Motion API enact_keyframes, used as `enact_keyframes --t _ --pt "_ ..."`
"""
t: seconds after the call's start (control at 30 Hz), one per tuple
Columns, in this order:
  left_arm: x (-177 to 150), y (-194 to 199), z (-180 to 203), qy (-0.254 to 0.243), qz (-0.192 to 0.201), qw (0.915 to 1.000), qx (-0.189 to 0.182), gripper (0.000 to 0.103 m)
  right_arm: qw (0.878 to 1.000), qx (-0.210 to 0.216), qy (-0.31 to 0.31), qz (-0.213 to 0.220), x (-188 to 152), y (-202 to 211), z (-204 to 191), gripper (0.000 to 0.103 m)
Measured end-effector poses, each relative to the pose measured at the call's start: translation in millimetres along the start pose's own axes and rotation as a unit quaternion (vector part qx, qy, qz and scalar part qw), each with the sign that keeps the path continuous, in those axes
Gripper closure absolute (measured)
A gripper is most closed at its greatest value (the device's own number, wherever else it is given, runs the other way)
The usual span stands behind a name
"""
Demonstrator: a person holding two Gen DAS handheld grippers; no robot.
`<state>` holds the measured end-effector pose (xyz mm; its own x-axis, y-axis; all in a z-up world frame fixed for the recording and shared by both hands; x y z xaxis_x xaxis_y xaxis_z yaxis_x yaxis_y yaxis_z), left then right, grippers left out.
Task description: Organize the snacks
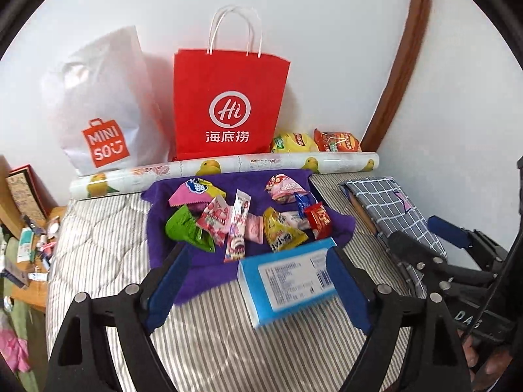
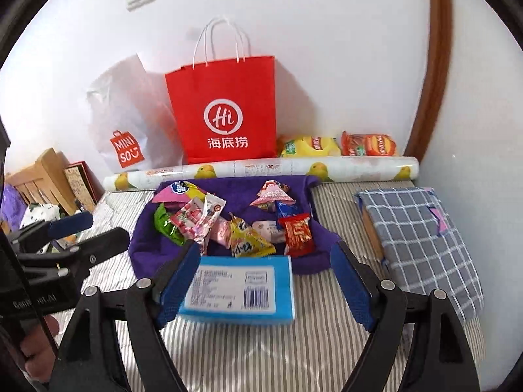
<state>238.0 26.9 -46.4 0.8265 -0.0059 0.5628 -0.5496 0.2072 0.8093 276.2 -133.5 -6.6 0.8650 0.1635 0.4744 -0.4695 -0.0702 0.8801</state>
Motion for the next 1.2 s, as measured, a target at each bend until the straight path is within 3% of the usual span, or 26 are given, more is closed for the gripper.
enact_keyframes --t 0.13,0.3,0.43,0.53,0.83,1.2 --pt "-26 21 9 -0.004 0.013 0.9997 0.018 0.014 0.999 -0.026 -0.008 0.026 -24 35 6 0.011" --pt "-53 47 22 -0.001 0.031 0.9994 0.013 0.009 0.999 -0.025 -0.018 0.038 -60 67 11 0.007" --pt "-70 66 32 -0.008 0.055 0.9973 0.048 0.006 0.997 -0.044 -0.022 0.051 -81 87 20 0.003" --pt "-81 77 39 -0.008 0.065 0.9967 0.048 0.005 0.997 -0.04 -0.039 0.051 -96 97 29 0.0" --pt "-112 101 46 0.003 0.088 0.9944 0.058 0.004 0.997 -0.033 -0.044 0.062 -131 120 33 0.0" --pt "-123 114 44 0.007 0.1 0.9927 0.067 0.004 0.996 -0.041 -0.038 0.066 -148 125 30 0.0"
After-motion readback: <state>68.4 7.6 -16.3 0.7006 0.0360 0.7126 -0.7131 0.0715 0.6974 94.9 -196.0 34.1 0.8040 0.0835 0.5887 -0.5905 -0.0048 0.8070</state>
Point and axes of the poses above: each gripper's, at about its wrist camera, not at the fingertips, and y roughly against the way its jaws point, z to its right, x to its top, the point moved 8 cm from there along -y, roughly the way its jaws point, and after that the axes turned 10 degrees about -z, right-handed, at the moved point
